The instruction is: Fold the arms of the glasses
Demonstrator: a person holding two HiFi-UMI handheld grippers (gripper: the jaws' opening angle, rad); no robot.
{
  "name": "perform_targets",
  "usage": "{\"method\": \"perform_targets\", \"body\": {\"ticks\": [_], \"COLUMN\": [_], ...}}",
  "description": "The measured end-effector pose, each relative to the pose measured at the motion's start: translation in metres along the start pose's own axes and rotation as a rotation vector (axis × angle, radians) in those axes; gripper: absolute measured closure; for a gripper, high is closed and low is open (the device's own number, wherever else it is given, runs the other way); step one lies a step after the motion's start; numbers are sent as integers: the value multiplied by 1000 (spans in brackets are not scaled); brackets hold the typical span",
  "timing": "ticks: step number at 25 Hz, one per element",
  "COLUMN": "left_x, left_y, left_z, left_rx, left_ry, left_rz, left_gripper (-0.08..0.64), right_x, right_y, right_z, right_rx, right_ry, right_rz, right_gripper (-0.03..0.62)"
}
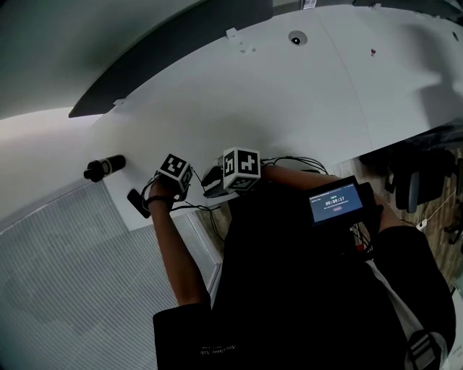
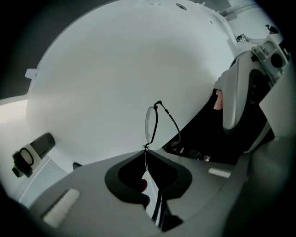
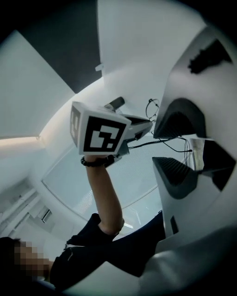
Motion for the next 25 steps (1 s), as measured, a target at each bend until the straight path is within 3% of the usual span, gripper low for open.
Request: {"method": "perform_targets", "body": {"ticks": [3, 9, 13, 15, 17, 21, 23, 25], "left_x": [-4, -6, 4, 15, 15, 9, 10, 13], "left_y": [-9, -10, 11, 16, 4, -26, -31, -34], "left_z": [8, 2, -3, 2, 7, 30, 33, 32], "left_rx": [45, 85, 143, 171, 123, 12, -8, -7], "left_ry": [55, 117, 237, 250, 155, -163, -218, -220], "left_rz": [45, 82, 195, 191, 78, -159, -202, -212], "left_gripper": [537, 537, 537, 537, 537, 537, 537, 537], "right_x": [2, 9, 1, -1, -1, -2, -1, 1], "right_y": [7, -23, -37, -34, -28, -19, -18, -20], "right_z": [1, -36, -40, -40, -40, -32, -26, -25], "right_rx": [-74, -133, -123, -139, -158, -210, -239, -238], "right_ry": [8, 178, 161, 144, 131, 85, 67, 78], "right_rz": [-17, -166, -211, -192, -162, -143, -153, -166], "right_gripper": [459, 459, 465, 476, 479, 482, 486, 488]}}
Point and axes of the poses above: the fingertips, and each gripper's own axes: x forward along the fingers, y to its left, z out of its top, the point moved 1 cm from there along -x, backward along the fingers, and after that the axes turned 15 degrees about -z, right-handed, at the moved point
